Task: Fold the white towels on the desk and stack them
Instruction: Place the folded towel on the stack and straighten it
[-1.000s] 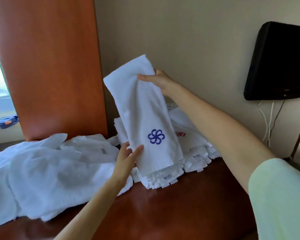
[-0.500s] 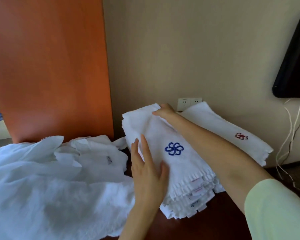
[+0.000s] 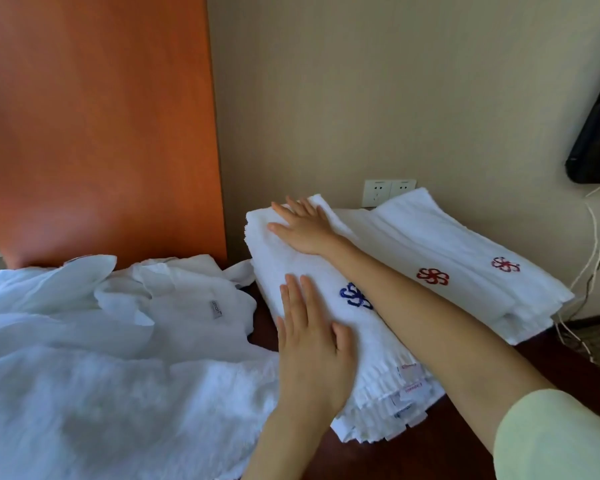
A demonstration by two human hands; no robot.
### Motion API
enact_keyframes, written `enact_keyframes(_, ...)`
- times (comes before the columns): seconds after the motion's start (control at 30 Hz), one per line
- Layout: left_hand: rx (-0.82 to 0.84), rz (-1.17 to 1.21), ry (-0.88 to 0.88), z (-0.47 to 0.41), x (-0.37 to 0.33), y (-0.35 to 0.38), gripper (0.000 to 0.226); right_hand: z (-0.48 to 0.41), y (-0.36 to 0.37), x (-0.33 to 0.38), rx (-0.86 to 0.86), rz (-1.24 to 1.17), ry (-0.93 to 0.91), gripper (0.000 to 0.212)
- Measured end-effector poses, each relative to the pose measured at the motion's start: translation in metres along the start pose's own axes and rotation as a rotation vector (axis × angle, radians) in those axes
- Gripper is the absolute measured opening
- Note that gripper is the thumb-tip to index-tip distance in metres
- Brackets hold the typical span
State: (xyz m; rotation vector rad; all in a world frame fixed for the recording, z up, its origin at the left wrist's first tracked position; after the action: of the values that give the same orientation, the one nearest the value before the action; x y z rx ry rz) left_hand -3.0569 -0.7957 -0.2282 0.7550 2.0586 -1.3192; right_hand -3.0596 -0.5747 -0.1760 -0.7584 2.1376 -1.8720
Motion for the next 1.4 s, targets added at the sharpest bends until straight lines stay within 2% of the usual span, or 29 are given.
enact_keyframes(0.17,-0.001,0.019,0.014,0.002,-0.002,0.003,0.066,0.032,-0.011,0.006,0.058,-0.006,-0.031,0.058)
enact_keyframes(0.27,0.0,0.04,0.033,0.002,-0.003,0.003,0.064,0.076,-0.012,0.004,0.116,-0.028,-0.073,0.05)
enact_keyframes(0.47,0.031,0.024,0.092,0.004,-0.002,0.0,0.062,0.167,-0.014,-0.012,0.016,-0.041,-0.087,0.047)
enact_keyframes(0.63,0.038,-0.063,0.109,0.009,0.002,-0.003,0.059,0.193,-0.008,-0.012,-0.075,-0.005,-0.06,0.048)
enact_keyframes(0.7,0.046,-0.077,0.109,0.018,0.008,-0.008,0.056,0.191,-0.011,-0.014,-0.038,-0.034,-0.045,0.048)
enact_keyframes(0.77,0.077,-0.214,0.088,0.028,0.027,-0.018,0.057,0.189,-0.015,-0.015,0.003,-0.039,-0.042,0.048)
enact_keyframes(0.87,0.056,-0.735,0.023,0.048,0.084,-0.062,0.068,0.194,-0.016,-0.013,0.002,0.026,-0.053,0.049)
enact_keyframes(0.93,-0.009,-0.839,0.019,0.069,0.112,-0.104,0.08,0.195,-0.018,-0.008,-0.033,0.103,-0.003,0.049)
enact_keyframes(1.03,-0.073,-0.896,0.088,0.102,0.125,-0.156,0.083,0.193,-0.024,0.033,-0.215,0.292,-0.014,0.046)
enact_keyframes(1.1,-0.124,-0.927,0.018,0.117,0.131,-0.186,0.086,0.197,-0.018,0.082,-0.313,0.151,-0.188,0.044)
enact_keyframes(1.13,-0.153,-0.928,-0.042,0.122,0.134,-0.201,0.09,0.201,-0.008,0.109,-0.271,0.012,-0.29,0.046)
enact_keyframes(1.2,-0.173,-0.939,-0.13,0.132,0.142,-0.224,0.091,0.217,0.029,0.16,-0.027,-0.235,-0.415,0.062)
enact_keyframes(1.27,-0.158,-0.988,-0.137,0.141,0.143,-0.238,0.073,0.231,0.072,0.198,0.123,-0.254,-0.464,0.081)
enact_keyframes(1.33,-0.148,-0.998,-0.108,0.149,0.144,-0.24,0.054,0.238,0.102,0.213,0.068,-0.232,-0.452,0.093)
enact_keyframes(1.4,-0.134,-0.943,-0.101,0.157,0.143,-0.237,0.047,0.244,0.112,0.212,-0.081,-0.279,-0.437,0.091)
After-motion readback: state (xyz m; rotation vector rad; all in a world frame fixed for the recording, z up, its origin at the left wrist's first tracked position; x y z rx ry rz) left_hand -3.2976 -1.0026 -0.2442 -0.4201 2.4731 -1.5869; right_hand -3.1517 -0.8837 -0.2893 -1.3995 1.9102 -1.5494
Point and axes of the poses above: each hand's wrist, its own z-axis away from the middle knuckle, its own y-axis out of the palm, x = y × z, the point moved 5 cm from there along -z, towards the middle knuckle
